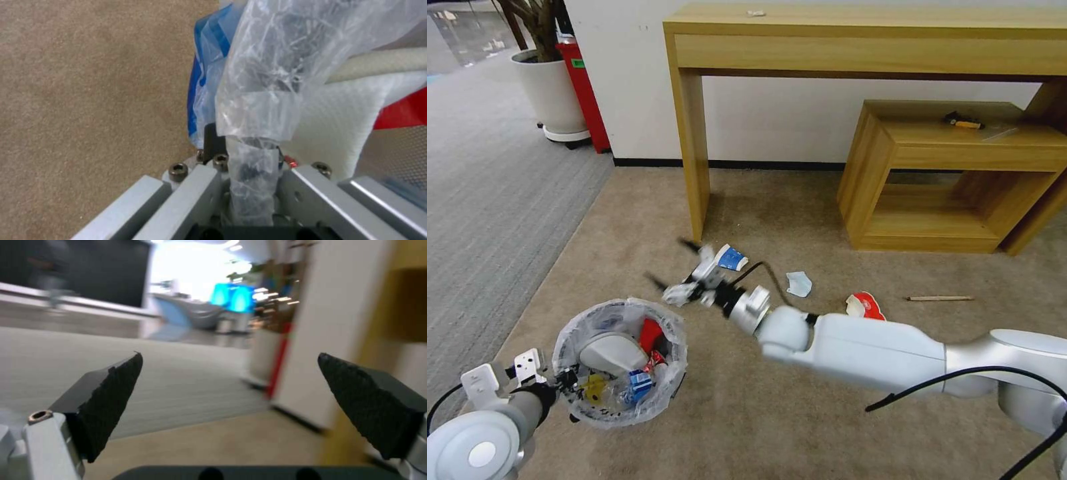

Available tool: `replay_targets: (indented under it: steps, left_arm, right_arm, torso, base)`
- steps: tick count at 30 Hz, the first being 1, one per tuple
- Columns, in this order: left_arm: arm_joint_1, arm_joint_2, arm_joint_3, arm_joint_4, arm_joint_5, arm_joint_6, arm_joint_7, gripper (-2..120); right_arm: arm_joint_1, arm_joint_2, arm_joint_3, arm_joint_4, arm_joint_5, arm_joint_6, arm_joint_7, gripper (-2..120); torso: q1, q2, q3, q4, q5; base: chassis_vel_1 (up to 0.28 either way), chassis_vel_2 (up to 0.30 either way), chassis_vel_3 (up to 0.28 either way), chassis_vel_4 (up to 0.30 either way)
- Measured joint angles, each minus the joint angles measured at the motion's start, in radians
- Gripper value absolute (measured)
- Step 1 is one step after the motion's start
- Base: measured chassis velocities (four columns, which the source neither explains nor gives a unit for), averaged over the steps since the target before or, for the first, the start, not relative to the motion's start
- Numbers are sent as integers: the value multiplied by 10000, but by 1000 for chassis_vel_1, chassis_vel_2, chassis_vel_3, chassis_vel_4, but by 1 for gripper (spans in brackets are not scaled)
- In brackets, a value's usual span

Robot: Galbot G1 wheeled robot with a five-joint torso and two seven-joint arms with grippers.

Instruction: Pick up the trash bin and place the garbage on the floor into it.

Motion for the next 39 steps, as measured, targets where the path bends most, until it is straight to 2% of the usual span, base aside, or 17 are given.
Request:
replay_targets:
  steps: [4, 5, 6, 9, 10, 13, 14, 17, 18, 21, 22, 25, 39]
  left_arm:
    - [24, -5, -15, -53, 0, 0, 8, 0]
    - [26, 7, -23, -69, -6, 0, 10, 0]
    - [26, 7, -23, -69, -6, 0, 10, 0]
    - [22, 52, -56, -108, -64, 0, 1, 0]
    - [22, 52, -56, -108, -64, 0, 1, 0]
    - [23, 60, -64, -124, -84, 0, -6, 0]
    - [23, 60, -64, -124, -84, 0, -6, 0]
    - [-11, 28, -11, -137, -67, 0, -11, 0]
    - [-11, 28, -11, -137, -67, 0, -11, 0]
    - [-22, 0, 17, -174, -52, 0, -11, 0]
    - [-22, 0, 17, -174, -52, 0, -11, 0]
    - [25, -58, 20, -205, -22, 0, 22, 0]
    - [133, 15, -87, -372, -8, 0, 134, 0]
  right_arm:
    - [-443, -563, 1261, -560, -756, 424, 147, 100]
    - [-700, -787, 1690, -596, -781, 449, 213, 100]
    - [-700, -787, 1690, -596, -781, 449, 213, 100]
    - [-1597, -1381, 2852, -639, -838, 668, 39, 100]
    - [-1597, -1381, 2852, -639, -838, 668, 39, 100]
    - [-2710, -1916, 3944, -788, -1017, 1054, -241, 100]
    - [-2710, -1916, 3944, -788, -1017, 1054, -241, 100]
    - [-4057, -2518, 5549, -826, -1112, 1265, -392, 100]
    - [-4057, -2518, 5549, -826, -1112, 1265, -392, 100]
    - [-4935, -2728, 6991, -1114, -1043, 1393, -450, 100]
    - [-4935, -2728, 6991, -1114, -1043, 1393, -450, 100]
    - [-5648, -2769, 7979, -1510, -1239, 1586, -484, 100]
    - [-7967, -2713, 9706, -1150, -2084, 1770, -366, 100]
  torso:
    - [0, 0, 0, -1, 0]
    - [0, -1, 0, -1, 0]
    - [0, -1, 0, -1, 0]
    - [0, 0, -1, 0, 0]
    - [0, 0, -1, 0, 0]
    - [0, 0, 0, -1, 4]
    - [0, 0, 0, -1, 4]
    - [0, 0, -1, -3, 3]
    - [0, 0, -1, -3, 3]
    - [0, 0, -1, -3, 2]
    - [0, 0, -1, -3, 2]
    - [0, 0, -1, -2, 0]
    - [0, 0, -1, -2, -2]
  base:
    - [0, 0, 0, 0]
    - [0, 0, 0, 0]
    - [0, 0, 0, 0]
    - [0, 0, 0, 0]
    - [0, 0, 0, 0]
    - [0, 0, 0, 0]
    - [0, 0, 0, 0]
    - [0, 0, 0, 0]
    - [0, 0, 0, 0]
    - [0, 0, 0, 0]
    - [0, 0, 0, 0]
    - [0, 0, 0, 0]
    - [0, 0, 0, 0]
